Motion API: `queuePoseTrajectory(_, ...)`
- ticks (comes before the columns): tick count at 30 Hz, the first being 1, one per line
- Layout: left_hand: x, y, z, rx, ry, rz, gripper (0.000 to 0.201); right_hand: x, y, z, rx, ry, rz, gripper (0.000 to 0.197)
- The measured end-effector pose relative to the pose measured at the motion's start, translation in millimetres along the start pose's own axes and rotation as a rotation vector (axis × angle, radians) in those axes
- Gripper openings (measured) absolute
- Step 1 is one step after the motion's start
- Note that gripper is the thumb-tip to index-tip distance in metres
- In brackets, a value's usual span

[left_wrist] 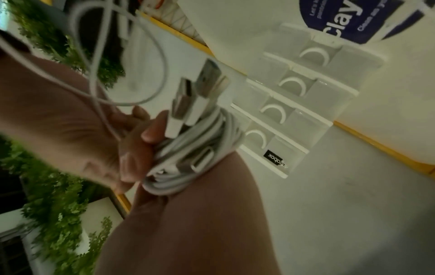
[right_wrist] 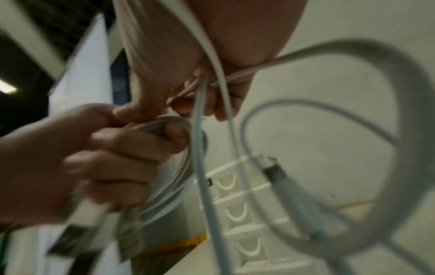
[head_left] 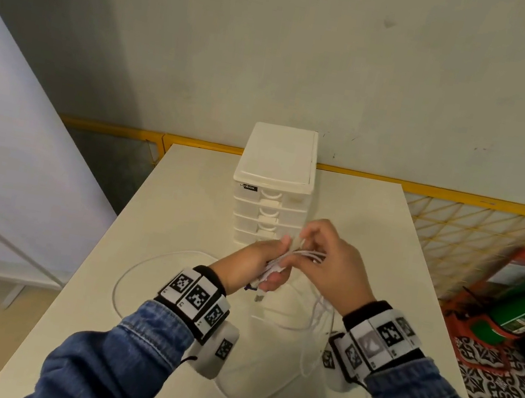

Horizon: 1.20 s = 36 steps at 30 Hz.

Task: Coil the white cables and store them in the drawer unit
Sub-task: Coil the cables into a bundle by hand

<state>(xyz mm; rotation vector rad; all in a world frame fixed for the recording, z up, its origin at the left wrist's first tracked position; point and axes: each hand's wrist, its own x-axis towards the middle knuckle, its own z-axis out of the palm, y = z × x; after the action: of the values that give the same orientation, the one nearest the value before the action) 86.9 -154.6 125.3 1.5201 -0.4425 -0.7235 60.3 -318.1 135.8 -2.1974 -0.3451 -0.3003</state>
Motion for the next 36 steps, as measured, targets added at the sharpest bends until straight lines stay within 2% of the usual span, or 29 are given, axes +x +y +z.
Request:
queuePoseTrajectory(2, -2, 0, 4, 0.005, -0.042, -0.014, 0.052, 4, 9, -6, 0.016, 0.0, 0.024, 0.042)
queuePoseTrajectory(4, -5, -3, 6, 0.07, -0.013, -0.013, 0.042, 7, 19, -7, -0.027, -0.067, -0.019, 0.047)
queuePoseTrajectory(7, -6, -6, 5, 0.066, 0.026, -0.006, 0.029, 7, 28, 3, 0.001, -0.167, -0.092, 0.038)
queuePoseTrajectory(10, -7, -5, 4, -0.006, 0.012, -0.031, 0.023, 4, 28, 11, 0.21, -0.198, 0.012, 0.024)
queuePoseTrajectory(16, -10, -2, 2, -0.202, -0.102, -0.122, 0.017, -1, 23, 20, 0.233, -0.147, -0.03, 0.016)
queuePoseTrajectory(18, -11, -2, 2, -0.217, -0.145, -0.139, 0.018, -2, 23, 23, 0.219, -0.129, -0.041, 0.02)
queuePoseTrajectory(22, -10, -2, 3, -0.282, -0.186, -0.197, 0.024, -2, 21, 25, 0.214, -0.114, -0.066, 0.013)
queuePoseTrajectory(25, -11, -2, 5, -0.311, -0.201, -0.197, 0.014, 0, 20, 24, 0.235, -0.114, -0.066, 0.016)
queuePoseTrajectory(29, -11, -2, 8, -0.361, -0.132, -0.102, 0.027, 0, 25, 24, 0.261, -0.109, -0.017, 0.019)
queuePoseTrajectory(32, -9, -3, 9, -0.361, -0.083, -0.069, 0.031, 1, 28, 23, 0.271, -0.151, 0.028, 0.028)
queuePoseTrajectory(36, -8, -2, 1, -0.437, -0.038, -0.036, 0.042, -2, 27, 21, 0.319, -0.201, 0.078, 0.03)
